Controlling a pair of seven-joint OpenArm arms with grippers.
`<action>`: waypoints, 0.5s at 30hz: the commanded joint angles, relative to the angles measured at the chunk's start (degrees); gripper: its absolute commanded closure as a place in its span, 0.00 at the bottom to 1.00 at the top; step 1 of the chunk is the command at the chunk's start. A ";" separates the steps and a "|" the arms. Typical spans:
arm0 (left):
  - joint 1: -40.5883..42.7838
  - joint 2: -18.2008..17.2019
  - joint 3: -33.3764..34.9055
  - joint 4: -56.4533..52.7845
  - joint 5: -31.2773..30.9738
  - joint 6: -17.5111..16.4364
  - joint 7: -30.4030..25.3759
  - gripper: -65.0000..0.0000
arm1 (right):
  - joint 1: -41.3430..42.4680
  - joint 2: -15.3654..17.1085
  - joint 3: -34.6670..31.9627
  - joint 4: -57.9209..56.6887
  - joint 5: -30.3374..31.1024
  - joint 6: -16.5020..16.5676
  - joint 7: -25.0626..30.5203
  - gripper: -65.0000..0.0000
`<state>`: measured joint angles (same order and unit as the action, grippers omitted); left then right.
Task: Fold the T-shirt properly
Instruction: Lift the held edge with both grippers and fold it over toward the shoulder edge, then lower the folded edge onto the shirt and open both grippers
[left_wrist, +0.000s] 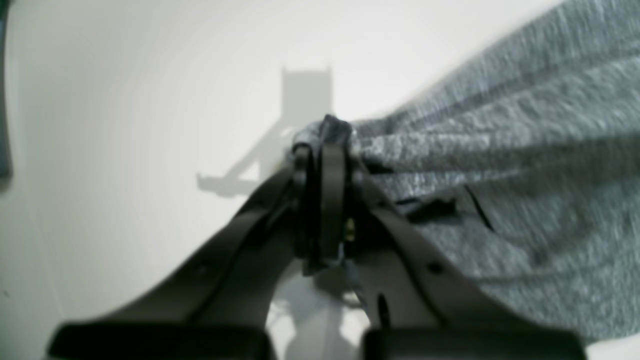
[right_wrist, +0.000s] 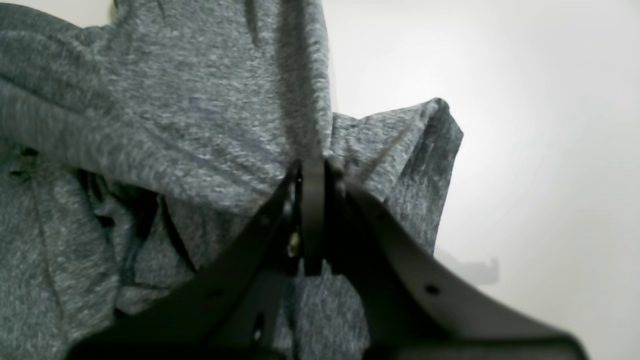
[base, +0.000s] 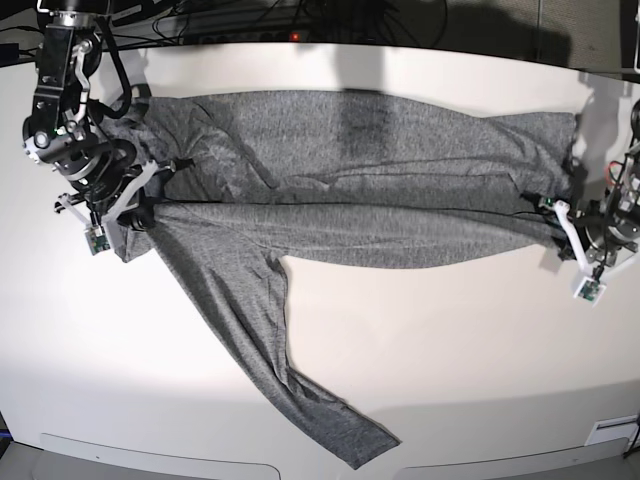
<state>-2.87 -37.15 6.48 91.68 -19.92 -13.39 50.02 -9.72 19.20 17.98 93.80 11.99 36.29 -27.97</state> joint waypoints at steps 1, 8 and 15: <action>-0.52 -1.16 -0.57 1.31 1.25 1.66 -0.50 1.00 | 0.44 0.79 0.39 1.09 0.28 -0.09 1.38 1.00; 2.19 -2.47 -0.57 1.33 4.92 4.42 -0.09 1.00 | -1.03 0.76 0.39 1.09 0.28 -0.09 1.33 1.00; 4.26 -2.89 -0.57 1.33 4.90 4.44 0.13 1.00 | -3.37 0.72 0.39 1.09 0.28 -0.09 1.38 1.00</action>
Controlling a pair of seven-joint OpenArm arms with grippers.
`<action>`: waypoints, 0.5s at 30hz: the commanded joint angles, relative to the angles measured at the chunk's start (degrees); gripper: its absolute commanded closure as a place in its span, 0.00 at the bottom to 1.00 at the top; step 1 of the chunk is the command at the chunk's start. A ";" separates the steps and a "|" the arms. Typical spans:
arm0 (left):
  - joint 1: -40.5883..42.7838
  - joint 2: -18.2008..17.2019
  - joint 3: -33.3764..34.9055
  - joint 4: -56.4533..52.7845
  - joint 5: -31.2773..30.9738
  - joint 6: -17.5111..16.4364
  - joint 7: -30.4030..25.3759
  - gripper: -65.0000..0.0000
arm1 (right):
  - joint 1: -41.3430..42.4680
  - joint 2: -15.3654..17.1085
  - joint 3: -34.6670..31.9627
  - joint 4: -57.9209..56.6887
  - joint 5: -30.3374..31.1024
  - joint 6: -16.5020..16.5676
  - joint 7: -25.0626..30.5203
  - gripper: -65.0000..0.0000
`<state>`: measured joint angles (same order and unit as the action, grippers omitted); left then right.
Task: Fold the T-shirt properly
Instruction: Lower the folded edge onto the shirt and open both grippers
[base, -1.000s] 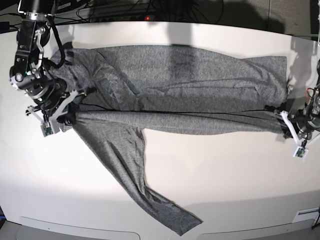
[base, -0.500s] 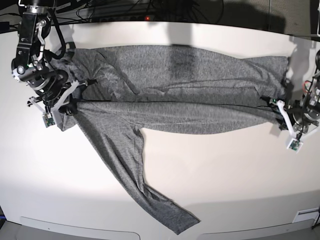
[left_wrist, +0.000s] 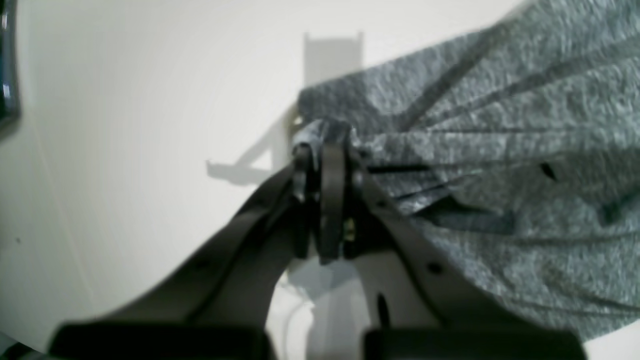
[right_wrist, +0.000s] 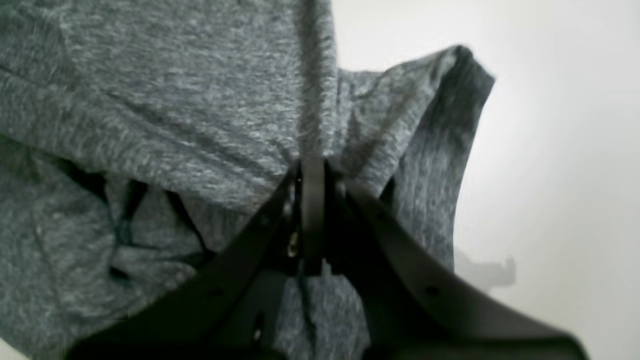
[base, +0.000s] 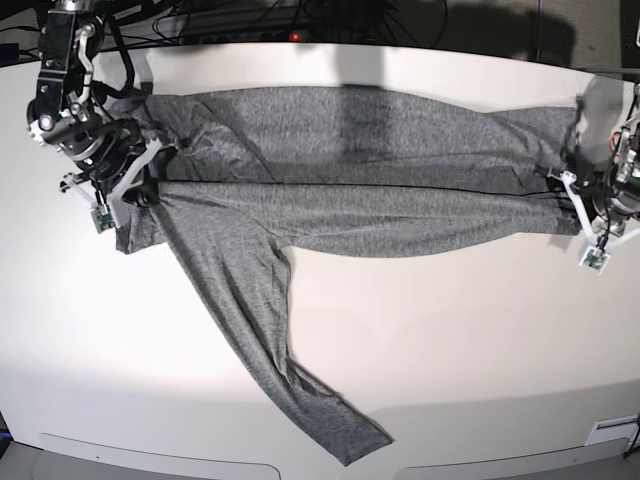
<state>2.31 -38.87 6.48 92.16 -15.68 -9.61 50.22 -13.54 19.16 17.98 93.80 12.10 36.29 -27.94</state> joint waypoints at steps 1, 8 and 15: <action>-0.72 -1.18 -0.57 0.96 0.66 0.66 -0.07 1.00 | 0.33 0.70 0.39 1.09 0.17 -0.11 1.36 1.00; -0.37 -1.16 -0.57 1.70 0.63 0.66 0.98 1.00 | -0.02 0.63 0.39 1.07 0.20 -0.11 -0.11 1.00; 1.92 -1.16 -0.57 1.68 0.70 0.61 1.22 1.00 | -0.92 0.37 0.39 1.07 0.15 -0.11 -0.48 1.00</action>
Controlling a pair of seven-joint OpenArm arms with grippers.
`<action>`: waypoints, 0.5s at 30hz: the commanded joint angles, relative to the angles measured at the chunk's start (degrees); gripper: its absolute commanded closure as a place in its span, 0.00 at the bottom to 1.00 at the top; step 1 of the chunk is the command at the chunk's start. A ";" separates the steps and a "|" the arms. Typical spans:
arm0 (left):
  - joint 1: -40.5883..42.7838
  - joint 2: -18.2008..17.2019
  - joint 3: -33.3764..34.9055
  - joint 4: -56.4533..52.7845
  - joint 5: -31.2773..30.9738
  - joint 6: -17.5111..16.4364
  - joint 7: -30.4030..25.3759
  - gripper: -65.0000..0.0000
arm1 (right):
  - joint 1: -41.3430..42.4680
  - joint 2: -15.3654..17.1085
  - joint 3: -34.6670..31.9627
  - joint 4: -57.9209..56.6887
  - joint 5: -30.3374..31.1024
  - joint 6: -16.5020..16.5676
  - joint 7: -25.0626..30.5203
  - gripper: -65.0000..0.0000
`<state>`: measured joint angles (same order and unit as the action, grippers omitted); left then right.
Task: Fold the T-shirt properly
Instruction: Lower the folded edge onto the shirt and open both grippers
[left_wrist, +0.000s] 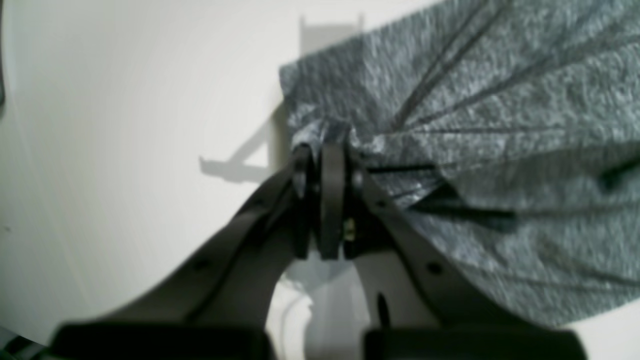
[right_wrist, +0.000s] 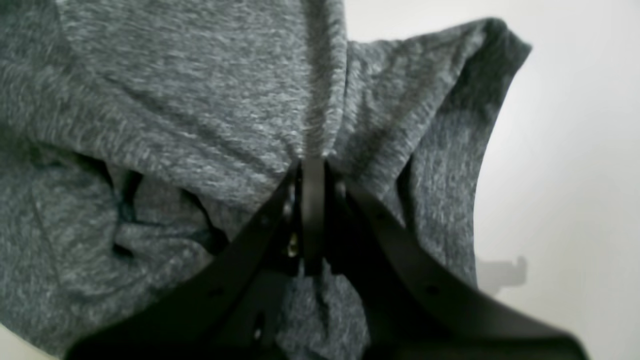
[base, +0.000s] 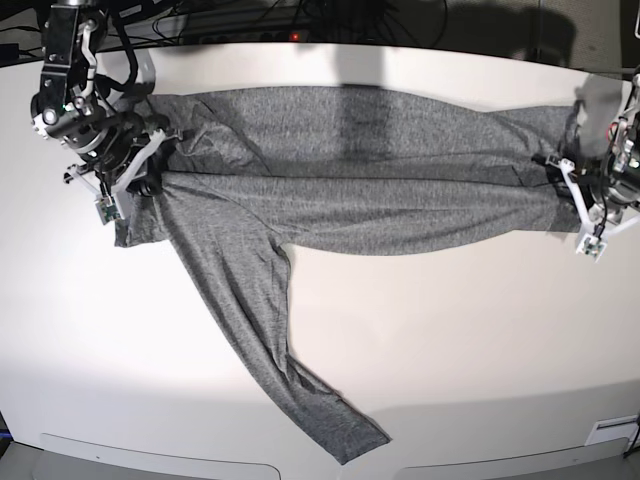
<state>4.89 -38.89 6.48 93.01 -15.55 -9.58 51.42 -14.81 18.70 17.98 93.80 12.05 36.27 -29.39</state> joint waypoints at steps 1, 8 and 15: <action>-0.04 -1.16 -0.57 0.83 0.74 0.59 0.00 1.00 | 0.33 0.81 0.39 1.07 0.20 -0.09 0.92 1.00; 2.21 -1.14 -0.57 0.85 4.17 0.61 0.02 1.00 | 0.33 0.81 0.39 1.07 0.22 -0.09 0.33 1.00; 2.25 -1.11 -0.57 0.83 4.20 0.61 -0.44 1.00 | 0.33 0.81 0.39 1.07 0.24 -0.09 -0.26 1.00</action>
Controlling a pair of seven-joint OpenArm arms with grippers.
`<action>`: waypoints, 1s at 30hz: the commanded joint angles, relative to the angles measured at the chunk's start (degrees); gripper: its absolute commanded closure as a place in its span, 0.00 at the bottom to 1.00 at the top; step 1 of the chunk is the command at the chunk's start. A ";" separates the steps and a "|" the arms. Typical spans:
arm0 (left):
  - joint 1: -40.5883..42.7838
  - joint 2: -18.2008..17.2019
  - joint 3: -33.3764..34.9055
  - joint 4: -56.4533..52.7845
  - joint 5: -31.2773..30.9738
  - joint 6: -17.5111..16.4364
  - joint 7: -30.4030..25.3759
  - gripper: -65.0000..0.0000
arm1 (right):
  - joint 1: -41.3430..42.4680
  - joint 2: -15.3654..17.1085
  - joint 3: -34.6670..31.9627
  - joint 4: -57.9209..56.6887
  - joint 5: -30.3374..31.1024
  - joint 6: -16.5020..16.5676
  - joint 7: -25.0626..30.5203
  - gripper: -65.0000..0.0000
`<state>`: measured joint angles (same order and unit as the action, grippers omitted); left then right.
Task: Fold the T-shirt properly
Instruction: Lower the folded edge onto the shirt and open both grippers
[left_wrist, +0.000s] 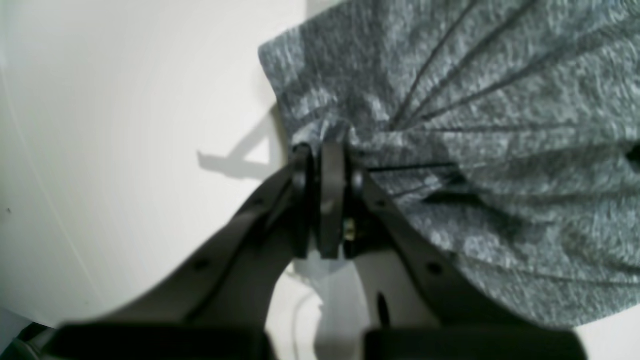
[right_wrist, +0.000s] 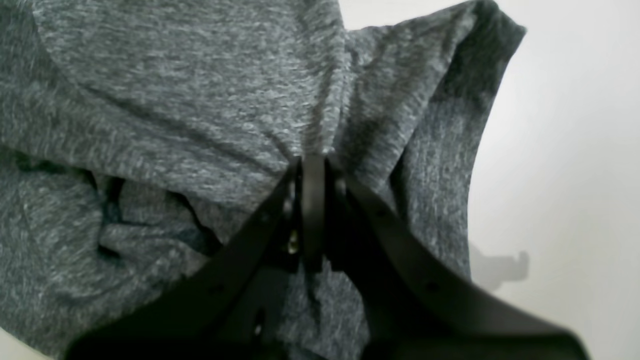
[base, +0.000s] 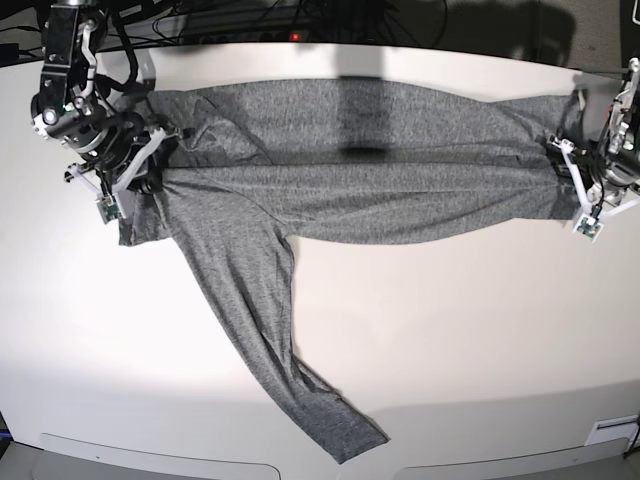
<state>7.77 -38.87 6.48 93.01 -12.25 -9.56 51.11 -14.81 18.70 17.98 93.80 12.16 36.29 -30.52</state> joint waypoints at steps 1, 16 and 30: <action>-0.63 -1.14 -0.57 0.83 0.90 0.59 -0.13 1.00 | 0.33 0.81 0.39 1.07 0.15 -0.11 0.85 1.00; -0.63 -1.18 -0.57 0.85 1.62 0.61 2.10 0.70 | -0.61 0.83 0.39 1.07 0.26 -0.11 0.85 0.78; -0.83 -0.70 -0.57 5.29 10.88 14.27 -8.17 0.70 | -0.44 0.83 0.39 1.07 2.08 -0.22 2.89 0.52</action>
<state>7.51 -38.79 6.48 97.67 -2.07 4.10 42.74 -15.70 18.74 17.98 93.80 13.50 36.25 -28.82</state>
